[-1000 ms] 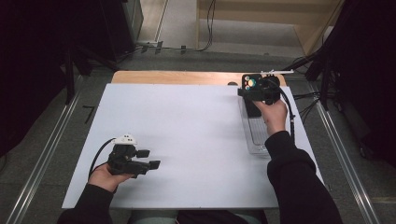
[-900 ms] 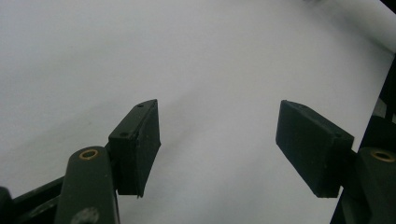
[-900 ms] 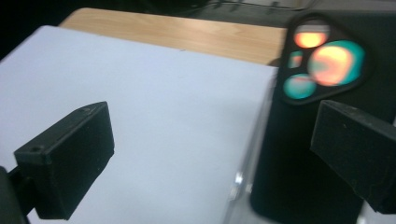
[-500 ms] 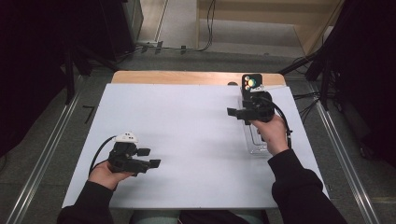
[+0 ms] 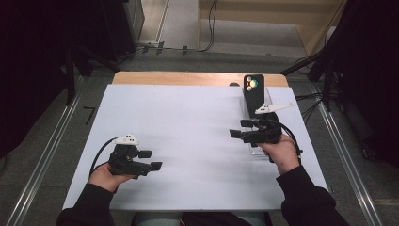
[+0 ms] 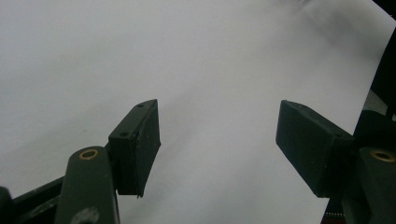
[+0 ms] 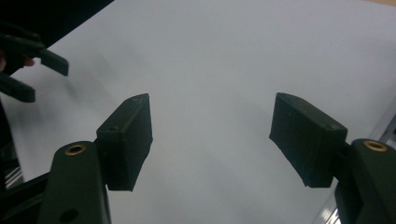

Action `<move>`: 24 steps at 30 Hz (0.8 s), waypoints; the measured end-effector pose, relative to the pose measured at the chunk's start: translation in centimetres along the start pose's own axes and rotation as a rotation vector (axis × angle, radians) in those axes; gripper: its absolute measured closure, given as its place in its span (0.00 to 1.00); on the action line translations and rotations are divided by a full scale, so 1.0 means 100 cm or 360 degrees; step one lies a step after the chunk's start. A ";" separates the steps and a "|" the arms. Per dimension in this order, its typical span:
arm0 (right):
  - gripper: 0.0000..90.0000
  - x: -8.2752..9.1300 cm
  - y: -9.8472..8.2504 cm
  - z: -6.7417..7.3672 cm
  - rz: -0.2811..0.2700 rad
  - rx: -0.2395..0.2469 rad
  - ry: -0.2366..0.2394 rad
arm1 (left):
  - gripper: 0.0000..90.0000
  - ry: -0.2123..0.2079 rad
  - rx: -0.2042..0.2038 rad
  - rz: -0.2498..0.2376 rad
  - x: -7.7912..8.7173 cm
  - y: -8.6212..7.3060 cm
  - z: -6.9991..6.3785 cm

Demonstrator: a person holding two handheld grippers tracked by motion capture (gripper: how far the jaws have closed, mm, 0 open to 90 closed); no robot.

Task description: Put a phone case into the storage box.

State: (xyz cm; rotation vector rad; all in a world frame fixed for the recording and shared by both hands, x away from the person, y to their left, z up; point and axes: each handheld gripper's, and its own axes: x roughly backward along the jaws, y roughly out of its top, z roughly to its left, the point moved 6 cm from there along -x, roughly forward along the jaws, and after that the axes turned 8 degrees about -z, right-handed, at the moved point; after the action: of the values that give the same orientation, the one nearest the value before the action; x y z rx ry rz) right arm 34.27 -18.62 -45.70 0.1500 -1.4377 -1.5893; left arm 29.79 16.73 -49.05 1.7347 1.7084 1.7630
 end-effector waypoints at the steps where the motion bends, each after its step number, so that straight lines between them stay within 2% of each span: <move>1: 0.31 0.002 -0.003 0.002 0.0004 -0.0008 0.0017 | 0.34 0.0004 -0.0003 -0.0002 0.000 0.000 0.000; 8: 0.33 0.010 -0.027 0.014 0.0082 0.0047 0.0072 | 0.34 -0.0007 -0.0009 0.0002 0.001 -0.003 -0.006; 16: 0.32 0.020 -0.053 0.020 0.0108 0.0128 0.0102 | 0.34 -0.0022 -0.0004 -0.0009 0.002 -0.005 -0.008; 24: 0.32 0.026 -0.075 0.016 0.0136 0.0081 0.0102 | 0.34 -0.0028 -0.0005 -0.0016 0.002 -0.009 -0.010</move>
State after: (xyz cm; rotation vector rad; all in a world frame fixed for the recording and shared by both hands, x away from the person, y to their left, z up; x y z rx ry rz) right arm 27.70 -20.39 -50.13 0.1657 -1.4170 -1.4666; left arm 28.43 16.57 -49.32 1.7326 1.7035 1.7398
